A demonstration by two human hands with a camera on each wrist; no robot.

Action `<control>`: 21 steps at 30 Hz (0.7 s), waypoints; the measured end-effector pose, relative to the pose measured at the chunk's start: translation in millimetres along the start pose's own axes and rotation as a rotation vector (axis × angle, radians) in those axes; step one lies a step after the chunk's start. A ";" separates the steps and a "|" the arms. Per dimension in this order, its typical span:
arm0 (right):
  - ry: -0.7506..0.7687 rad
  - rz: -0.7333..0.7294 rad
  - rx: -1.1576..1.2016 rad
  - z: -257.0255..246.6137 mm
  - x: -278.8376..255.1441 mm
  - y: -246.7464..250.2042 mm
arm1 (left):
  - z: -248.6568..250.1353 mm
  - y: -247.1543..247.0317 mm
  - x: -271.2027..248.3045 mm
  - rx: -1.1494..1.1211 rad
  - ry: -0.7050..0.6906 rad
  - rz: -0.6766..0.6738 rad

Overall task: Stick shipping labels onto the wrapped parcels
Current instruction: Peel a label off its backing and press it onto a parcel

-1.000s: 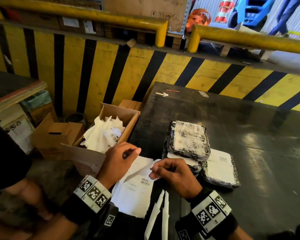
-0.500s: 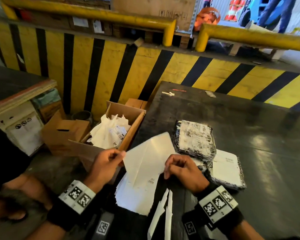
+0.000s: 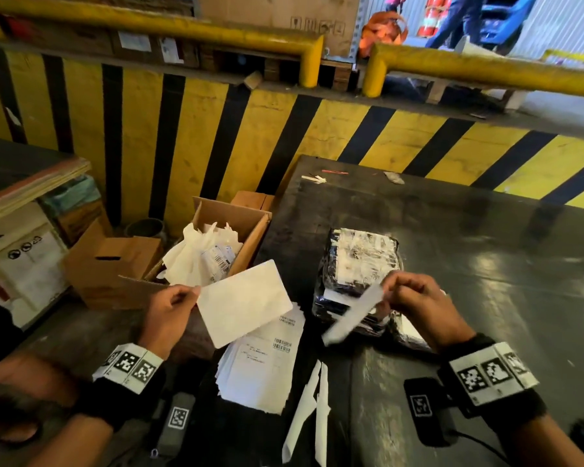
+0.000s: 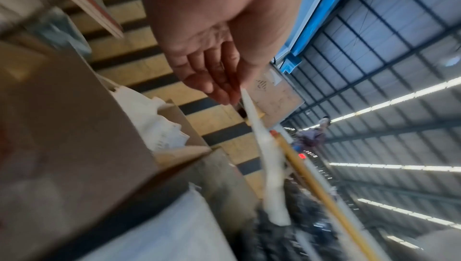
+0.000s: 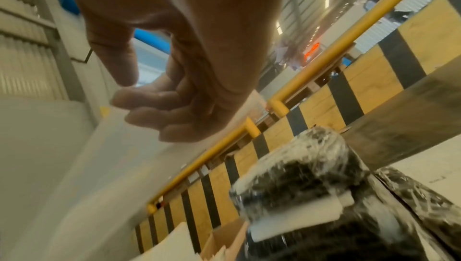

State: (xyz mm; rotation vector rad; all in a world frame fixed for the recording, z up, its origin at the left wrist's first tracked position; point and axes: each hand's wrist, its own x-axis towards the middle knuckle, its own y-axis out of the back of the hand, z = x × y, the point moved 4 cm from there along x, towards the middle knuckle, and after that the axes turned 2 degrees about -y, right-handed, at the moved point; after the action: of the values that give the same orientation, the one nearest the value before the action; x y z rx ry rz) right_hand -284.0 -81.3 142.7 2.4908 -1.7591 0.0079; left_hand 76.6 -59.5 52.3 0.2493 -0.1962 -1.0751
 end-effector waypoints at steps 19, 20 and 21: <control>-0.258 -0.117 -0.511 93.0 -31.2 -42.3 | 82.8 -65.1 -86.7 -0.162 -0.367 -0.210; -0.235 -0.005 -0.347 74.6 -31.7 -34.7 | 92.7 -70.4 -90.8 -0.161 -0.428 -0.241; -0.237 0.082 -0.193 57.4 -30.4 -29.0 | 102.6 -75.9 -94.9 -0.156 -0.503 -0.285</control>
State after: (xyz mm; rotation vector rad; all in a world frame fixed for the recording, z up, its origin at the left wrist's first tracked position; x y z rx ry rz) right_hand -269.6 -47.6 81.6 2.3613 -1.8447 -0.4467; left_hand -59.7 -20.6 124.4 -0.1446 -0.5367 -1.4184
